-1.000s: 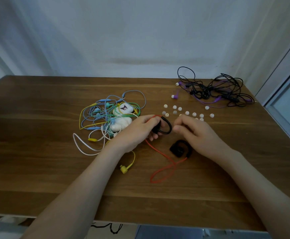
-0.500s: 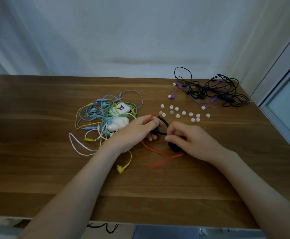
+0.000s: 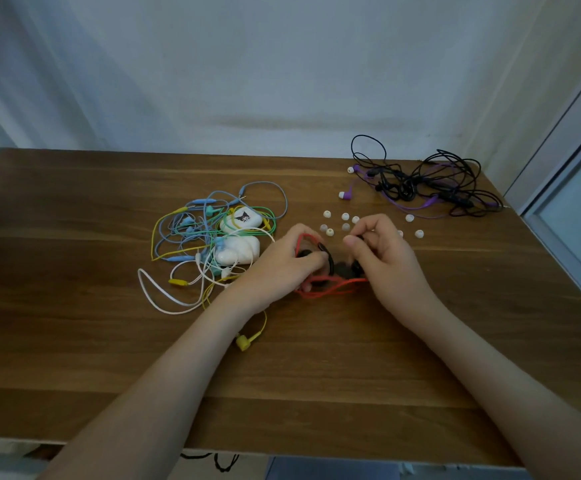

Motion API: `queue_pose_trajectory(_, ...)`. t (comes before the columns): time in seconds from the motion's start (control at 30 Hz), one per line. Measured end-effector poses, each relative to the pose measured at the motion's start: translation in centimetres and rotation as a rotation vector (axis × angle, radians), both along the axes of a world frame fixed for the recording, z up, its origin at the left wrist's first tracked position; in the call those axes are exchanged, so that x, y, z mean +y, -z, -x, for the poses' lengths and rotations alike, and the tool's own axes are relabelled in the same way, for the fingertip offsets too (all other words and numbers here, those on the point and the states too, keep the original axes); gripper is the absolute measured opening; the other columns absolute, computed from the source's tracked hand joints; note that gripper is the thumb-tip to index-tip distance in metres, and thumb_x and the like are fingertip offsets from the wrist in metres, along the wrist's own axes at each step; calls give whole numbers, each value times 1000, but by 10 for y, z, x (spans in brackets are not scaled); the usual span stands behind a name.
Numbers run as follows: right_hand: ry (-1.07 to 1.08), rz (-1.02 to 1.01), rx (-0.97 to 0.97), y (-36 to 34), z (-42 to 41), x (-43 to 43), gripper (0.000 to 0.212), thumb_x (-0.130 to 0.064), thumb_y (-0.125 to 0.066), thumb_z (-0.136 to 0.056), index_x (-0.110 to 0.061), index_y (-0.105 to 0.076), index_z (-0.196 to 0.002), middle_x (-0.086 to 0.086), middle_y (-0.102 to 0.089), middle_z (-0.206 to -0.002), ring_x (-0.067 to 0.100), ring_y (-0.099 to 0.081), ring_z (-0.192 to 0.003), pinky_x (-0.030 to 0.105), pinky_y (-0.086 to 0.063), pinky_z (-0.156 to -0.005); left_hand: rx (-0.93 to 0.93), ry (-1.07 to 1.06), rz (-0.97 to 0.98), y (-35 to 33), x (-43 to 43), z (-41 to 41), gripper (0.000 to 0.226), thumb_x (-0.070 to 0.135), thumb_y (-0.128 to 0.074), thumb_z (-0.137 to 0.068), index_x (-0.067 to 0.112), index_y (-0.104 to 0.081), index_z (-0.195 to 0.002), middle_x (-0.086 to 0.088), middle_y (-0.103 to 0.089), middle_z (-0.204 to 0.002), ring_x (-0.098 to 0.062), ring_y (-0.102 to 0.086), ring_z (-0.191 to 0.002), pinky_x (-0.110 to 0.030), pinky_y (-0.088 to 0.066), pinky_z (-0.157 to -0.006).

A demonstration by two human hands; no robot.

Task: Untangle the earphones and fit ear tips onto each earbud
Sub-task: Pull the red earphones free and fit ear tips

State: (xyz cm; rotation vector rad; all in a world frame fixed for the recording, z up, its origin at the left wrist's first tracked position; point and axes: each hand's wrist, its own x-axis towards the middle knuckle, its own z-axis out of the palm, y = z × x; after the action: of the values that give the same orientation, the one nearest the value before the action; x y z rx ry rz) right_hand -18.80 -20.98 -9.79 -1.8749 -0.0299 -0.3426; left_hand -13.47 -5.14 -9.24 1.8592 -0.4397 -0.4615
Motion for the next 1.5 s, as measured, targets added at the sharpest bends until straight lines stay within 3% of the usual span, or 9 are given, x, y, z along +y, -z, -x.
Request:
queue_pose_trajectory(0.2,-12,318,-13,12,0,5,5,-16,-53,-95,-14,-49,-94,3,-50,-61,6,-42,-53,21,-36,-51,-90,79,-38,6,-2,2,8,26,-52,-97,29,-59,-98,14,-61,-63,-10,-55,-63,-24,-46,-56)
queue_pose_trajectory(0.37,64,377,-43,12,0,6,8,-18,-53,-96,-13,-49,-91,-6,-45,-56,4,-45,-50,17,-36,-48,-108,78,-30,5,-2,3,14,21,-54,-95,33,-61,-97,16,-61,-78,-11,-54,-66,-22,-47,-54)
queue_pose_trajectory(0.5,253,206,-23,11,-3,0,13,-24,-50,-98,-12,-50,-94,-6,-48,-58,2,-45,-48,17,-35,-47,-144,118,24,3,0,3,27,16,-49,-97,36,-63,-110,7,-65,-107,4,-55,-67,-15,-45,-57)
queue_pose_trajectory(0.63,309,114,17,11,-7,-3,16,-27,-49,-98,-11,-50,-98,-4,-48,-62,1,-44,-49,16,-35,-48,-151,150,-48,7,-1,2,27,54,-63,-83,37,-67,-103,10,-67,-96,-3,-61,-92,-25,-46,-84)
queue_pose_trajectory(0.87,104,-6,66,3,-3,8,5,-13,-54,-95,-15,-51,-91,-3,-57,-68,2,-52,-51,17,-44,-48,-164,102,-32,11,-6,2,18,28,-60,-94,15,-70,-99,7,-70,-81,9,-53,-58,-7,-35,-49)
queue_pose_trajectory(1.03,11,-169,147,0,0,4,9,-10,-54,-94,-11,-63,-96,-1,-62,-78,2,-58,-63,18,-50,-59,-69,61,36,11,-5,-2,40,49,-62,-80,15,-68,-100,-2,-71,-88,-13,-66,-84,-33,-51,-80)
queue_pose_trajectory(1.17,-51,-295,296,0,-2,-9,16,-9,-55,-93,-10,-70,-100,-1,-67,-89,8,-58,-76,23,-49,-71,-39,49,35,13,-4,-6,33,44,-59,-84,18,-67,-102,-1,-72,-88,-30,-65,-92,-50,-50,-85)
queue_pose_trajectory(1.4,-100,-524,357,-3,-1,-14,20,-2,-51,-93,-4,-67,-104,8,-66,-107,12,-65,-88,22,-53,-77,23,44,62,11,-4,-4,14,30,-61,-93,21,-69,-100,-3,-73,-90,-29,-67,-95,-46,-50,-90)
queue_pose_trajectory(1.5,-124,-607,361,-6,-1,-16,22,1,-47,-94,-1,-66,-103,11,-65,-110,10,-66,-81,21,-54,-76,29,61,99,10,-3,-4,18,26,-59,-94,15,-69,-104,-8,-69,-89,-5,-63,-66,-24,-52,-66)
